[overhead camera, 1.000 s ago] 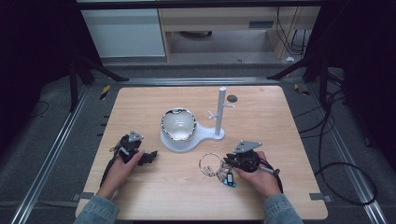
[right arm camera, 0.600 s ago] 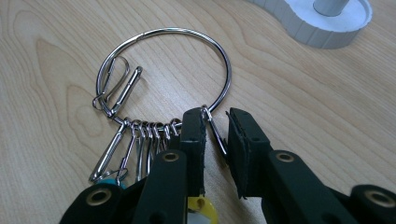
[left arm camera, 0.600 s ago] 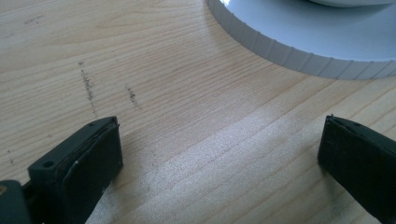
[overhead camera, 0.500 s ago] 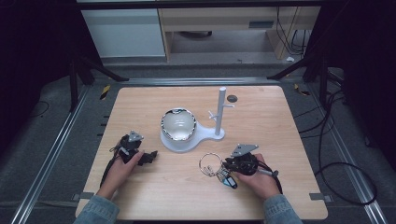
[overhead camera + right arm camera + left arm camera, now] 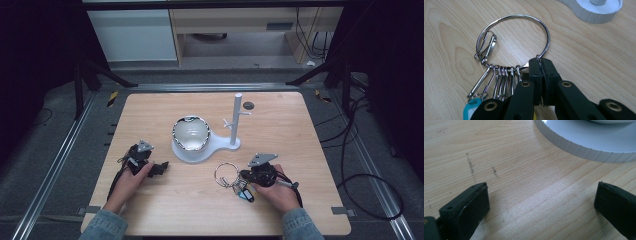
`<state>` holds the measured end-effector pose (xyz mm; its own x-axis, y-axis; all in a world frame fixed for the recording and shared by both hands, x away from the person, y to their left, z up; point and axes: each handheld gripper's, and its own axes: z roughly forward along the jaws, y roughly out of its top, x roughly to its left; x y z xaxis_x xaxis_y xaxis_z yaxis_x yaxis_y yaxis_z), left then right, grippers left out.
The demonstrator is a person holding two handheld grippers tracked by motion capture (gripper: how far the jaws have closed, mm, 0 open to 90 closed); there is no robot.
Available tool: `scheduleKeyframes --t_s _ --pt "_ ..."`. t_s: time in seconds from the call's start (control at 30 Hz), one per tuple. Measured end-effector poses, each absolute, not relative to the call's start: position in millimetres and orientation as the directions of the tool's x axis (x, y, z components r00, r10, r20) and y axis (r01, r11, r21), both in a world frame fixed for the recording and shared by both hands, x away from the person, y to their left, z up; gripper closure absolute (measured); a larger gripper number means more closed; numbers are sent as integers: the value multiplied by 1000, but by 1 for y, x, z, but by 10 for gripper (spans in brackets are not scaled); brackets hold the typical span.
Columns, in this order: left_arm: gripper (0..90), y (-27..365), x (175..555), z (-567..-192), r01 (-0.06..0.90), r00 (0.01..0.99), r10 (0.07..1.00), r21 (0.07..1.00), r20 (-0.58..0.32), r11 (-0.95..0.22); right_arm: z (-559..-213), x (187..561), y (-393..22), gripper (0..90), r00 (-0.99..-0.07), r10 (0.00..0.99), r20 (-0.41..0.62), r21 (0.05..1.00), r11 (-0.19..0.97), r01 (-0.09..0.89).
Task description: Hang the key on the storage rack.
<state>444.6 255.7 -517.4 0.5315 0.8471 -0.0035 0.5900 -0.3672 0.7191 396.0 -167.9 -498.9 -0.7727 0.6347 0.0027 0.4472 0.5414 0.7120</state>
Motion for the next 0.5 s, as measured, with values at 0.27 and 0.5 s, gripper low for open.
scheduleKeyframes --t_s 0.27,0.5 --pt "0 256 445 -517 590 532 847 719 -3 -367 -499 396 -169 887 -768 641 7 714 534 452" --pt "0 256 445 -517 590 531 847 719 -4 -367 -495 396 -171 887 -756 654 17 730 509 457"
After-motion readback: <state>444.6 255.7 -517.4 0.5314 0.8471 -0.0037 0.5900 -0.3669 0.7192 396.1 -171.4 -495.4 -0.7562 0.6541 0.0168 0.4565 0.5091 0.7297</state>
